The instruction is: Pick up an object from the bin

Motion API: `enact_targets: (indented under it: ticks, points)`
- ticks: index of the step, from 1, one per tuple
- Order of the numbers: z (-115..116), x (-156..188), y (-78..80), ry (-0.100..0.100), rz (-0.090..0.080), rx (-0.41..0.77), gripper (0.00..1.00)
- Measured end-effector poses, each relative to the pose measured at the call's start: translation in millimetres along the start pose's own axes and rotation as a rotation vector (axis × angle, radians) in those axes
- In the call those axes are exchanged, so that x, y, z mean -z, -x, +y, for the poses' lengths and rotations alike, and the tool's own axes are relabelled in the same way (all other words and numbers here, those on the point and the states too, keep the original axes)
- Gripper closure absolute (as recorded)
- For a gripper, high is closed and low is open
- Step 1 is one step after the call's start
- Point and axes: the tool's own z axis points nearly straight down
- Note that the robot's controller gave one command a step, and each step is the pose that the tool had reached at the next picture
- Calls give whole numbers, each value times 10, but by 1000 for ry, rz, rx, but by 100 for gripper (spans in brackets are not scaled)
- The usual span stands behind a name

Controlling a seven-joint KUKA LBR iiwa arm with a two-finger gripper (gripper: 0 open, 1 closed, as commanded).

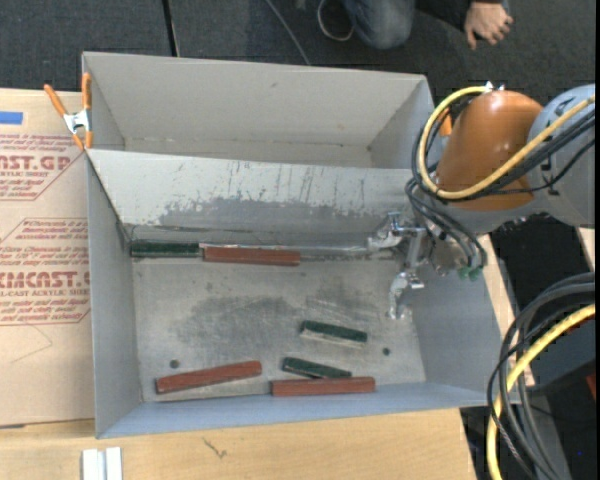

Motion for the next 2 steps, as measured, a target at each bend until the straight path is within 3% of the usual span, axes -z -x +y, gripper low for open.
enact_targets:
  ticks: [1, 2]
  points:
    - [61, -519, 23, 2, 2, -24, 0]
    - [252, -678, -196, 0, -1, 44, 0]
